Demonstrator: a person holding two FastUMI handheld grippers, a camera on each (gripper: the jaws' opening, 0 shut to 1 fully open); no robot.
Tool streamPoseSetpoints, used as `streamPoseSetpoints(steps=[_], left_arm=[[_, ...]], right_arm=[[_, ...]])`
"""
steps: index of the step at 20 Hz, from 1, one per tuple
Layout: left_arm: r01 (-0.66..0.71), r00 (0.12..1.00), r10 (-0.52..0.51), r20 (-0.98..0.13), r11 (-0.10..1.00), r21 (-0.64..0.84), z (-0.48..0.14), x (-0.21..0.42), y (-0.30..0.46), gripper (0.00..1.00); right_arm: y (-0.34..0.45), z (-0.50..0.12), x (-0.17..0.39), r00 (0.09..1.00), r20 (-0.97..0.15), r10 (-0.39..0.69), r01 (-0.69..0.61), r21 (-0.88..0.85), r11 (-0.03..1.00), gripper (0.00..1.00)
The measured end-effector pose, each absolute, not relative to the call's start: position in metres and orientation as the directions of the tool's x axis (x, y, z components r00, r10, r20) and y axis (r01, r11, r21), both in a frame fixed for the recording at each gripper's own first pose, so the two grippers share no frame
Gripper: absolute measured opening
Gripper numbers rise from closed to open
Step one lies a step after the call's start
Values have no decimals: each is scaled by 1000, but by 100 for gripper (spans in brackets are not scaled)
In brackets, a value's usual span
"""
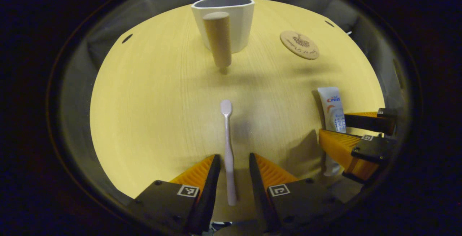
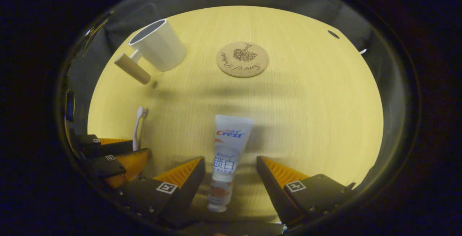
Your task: Put the toothbrush and toothpaste on the desktop into the cup, then pick up the cup and place it on the coaster on the desktop.
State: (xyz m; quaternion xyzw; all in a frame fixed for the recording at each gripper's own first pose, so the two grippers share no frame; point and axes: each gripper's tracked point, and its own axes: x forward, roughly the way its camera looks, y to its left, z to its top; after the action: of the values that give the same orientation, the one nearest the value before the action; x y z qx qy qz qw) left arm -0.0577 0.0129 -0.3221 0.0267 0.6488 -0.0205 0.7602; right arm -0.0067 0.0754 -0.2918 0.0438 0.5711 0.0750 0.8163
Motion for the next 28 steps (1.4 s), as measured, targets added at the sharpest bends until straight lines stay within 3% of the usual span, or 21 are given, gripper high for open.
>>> streamPoseSetpoints(steps=[2, 3, 4, 5, 7, 8, 9, 10, 11, 13, 18, 28], left_arm=[[64, 156, 2, -988, 998, 12, -322, -57, 11, 41], [66, 158, 0, -987, 998, 10, -322, -57, 11, 39], [66, 157, -1, -988, 998, 10, -322, -57, 11, 45], [60, 165, -1, -986, 998, 10, -323, -55, 12, 36], [54, 174, -7, -985, 999, 3, -322, -55, 12, 19], [49, 183, -11, -983, 999, -2, -321, -54, 12, 25], [54, 185, -18, -983, 998, -9, -322, -55, 12, 25], [54, 199, -16, -980, 999, -6, -321, -53, 13, 19], [59, 205, -22, -979, 998, -10, -319, -54, 13, 13], [66, 227, -28, -974, 998, -13, -320, -54, 13, 13], [58, 310, -59, -949, 997, -43, -318, -54, 14, 13], [-89, 580, -83, -810, 982, -164, -265, -44, 31, 13]], right_arm=[[72, -294, -8, 337, -928, 161, -73, 145, 987, 80], [69, -292, -6, 340, -927, 159, -68, 145, 987, 77], [67, -295, -6, 343, -928, 149, -59, 137, 989, 71], [64, -294, -7, 342, -929, 144, -48, 136, 990, 55], [63, -297, -6, 328, -931, 160, -36, 157, 987, 50], [66, -295, -12, 315, -933, 172, -34, 170, 985, 36], [62, -297, -10, 334, -927, 173, -33, 172, 985, 38], [65, -297, -11, 329, -925, 190, -28, 192, 981, 28], [64, -294, -10, 342, -917, 204, -31, 206, 978, 28], [66, -292, -10, 357, -904, 236, -17, 247, 969, 19], [68, -289, -9, 399, -870, 291, -50, 296, 954, 19], [79, -225, -1, 605, -717, 346, -191, 291, 937, 19]])
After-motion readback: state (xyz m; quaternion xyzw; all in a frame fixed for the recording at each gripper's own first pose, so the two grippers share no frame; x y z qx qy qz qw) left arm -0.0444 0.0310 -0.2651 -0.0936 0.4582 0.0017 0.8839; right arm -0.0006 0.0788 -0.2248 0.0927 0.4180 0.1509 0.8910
